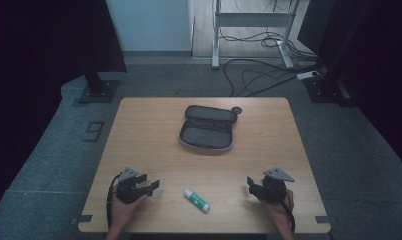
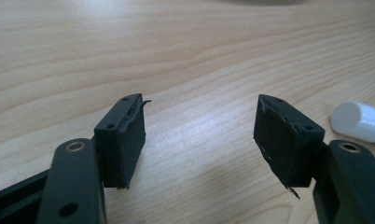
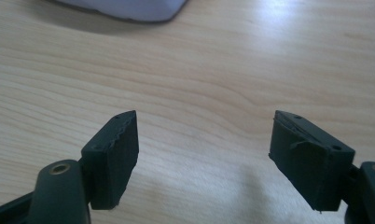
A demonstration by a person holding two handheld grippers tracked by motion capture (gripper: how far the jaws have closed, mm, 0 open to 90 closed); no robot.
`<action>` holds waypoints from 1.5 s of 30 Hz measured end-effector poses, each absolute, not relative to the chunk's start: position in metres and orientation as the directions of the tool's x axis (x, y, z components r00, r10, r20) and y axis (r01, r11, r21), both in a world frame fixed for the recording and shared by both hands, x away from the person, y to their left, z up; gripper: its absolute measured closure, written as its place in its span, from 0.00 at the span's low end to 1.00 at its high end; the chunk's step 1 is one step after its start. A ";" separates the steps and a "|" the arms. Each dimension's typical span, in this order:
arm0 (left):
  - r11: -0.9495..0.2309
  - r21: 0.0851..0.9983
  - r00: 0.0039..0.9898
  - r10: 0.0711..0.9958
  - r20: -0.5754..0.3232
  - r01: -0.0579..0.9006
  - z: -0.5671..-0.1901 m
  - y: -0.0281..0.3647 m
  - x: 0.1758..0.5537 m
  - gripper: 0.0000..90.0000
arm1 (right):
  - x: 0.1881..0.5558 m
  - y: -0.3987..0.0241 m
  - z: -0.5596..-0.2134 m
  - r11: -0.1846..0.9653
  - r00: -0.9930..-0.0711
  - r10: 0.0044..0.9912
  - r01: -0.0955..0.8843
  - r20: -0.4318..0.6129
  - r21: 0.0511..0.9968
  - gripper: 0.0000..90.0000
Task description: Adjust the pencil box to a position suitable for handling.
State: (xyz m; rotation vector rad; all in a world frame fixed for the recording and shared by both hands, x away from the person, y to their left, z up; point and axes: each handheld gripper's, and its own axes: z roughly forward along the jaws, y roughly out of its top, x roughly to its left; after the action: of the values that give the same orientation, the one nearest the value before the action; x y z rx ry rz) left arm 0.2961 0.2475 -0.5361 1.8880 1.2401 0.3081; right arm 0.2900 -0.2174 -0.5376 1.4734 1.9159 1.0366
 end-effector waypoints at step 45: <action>-0.165 0.779 0.510 0.832 -0.220 0.605 -0.475 0.190 0.375 0.41 | 0.349 -0.175 -0.491 0.165 -0.396 0.916 0.530 0.070 0.832 0.38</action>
State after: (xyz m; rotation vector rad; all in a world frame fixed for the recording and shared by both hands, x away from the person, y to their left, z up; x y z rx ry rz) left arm 0.3749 0.1904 -0.4753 1.8724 1.1888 0.3238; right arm 0.3489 -0.1752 -0.4908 1.3656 1.9954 1.1318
